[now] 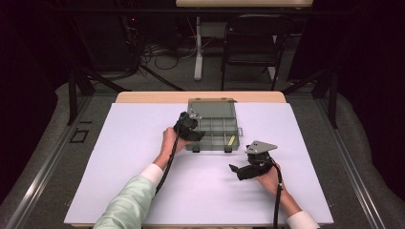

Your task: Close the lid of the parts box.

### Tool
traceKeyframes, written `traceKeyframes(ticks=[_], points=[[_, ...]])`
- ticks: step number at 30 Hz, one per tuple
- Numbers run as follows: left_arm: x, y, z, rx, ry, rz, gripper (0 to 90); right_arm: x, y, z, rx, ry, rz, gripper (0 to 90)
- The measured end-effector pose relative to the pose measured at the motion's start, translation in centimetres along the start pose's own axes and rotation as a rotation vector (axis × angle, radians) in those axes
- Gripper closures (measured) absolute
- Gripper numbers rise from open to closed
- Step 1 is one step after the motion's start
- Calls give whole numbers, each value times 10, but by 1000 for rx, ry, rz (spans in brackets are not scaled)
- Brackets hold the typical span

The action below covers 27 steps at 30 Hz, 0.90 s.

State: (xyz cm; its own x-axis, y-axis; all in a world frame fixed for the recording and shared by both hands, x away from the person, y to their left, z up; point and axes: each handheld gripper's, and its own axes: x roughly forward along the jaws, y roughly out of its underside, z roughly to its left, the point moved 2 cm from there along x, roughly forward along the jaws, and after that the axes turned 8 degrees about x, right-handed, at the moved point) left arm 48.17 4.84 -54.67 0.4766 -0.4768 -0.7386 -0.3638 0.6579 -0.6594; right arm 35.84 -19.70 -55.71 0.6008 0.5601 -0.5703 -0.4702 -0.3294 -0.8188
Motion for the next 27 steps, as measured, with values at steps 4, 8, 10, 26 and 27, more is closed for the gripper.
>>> traceKeyframes(ticks=[4, 8, 10, 26, 27], points=[[4, 0, -2, -5, -4, 4, 513, 0, 0, 0, -2, -3, 2, 0], [4, 2, -1, -20, 6, 1, 515, 1, 0, 0, -4, -3, 3, 0], [4, 2, -1, -26, 10, 0, 521, 1, 0, 0, -4, -4, 5, 0], [4, 4, -1, -37, 9, -17, 541, 3, 0, -1, 8, -9, -2, 0], [4, 4, -1, -35, 8, -16, 541, 3, 0, -1, 10, -8, -5, 0]])
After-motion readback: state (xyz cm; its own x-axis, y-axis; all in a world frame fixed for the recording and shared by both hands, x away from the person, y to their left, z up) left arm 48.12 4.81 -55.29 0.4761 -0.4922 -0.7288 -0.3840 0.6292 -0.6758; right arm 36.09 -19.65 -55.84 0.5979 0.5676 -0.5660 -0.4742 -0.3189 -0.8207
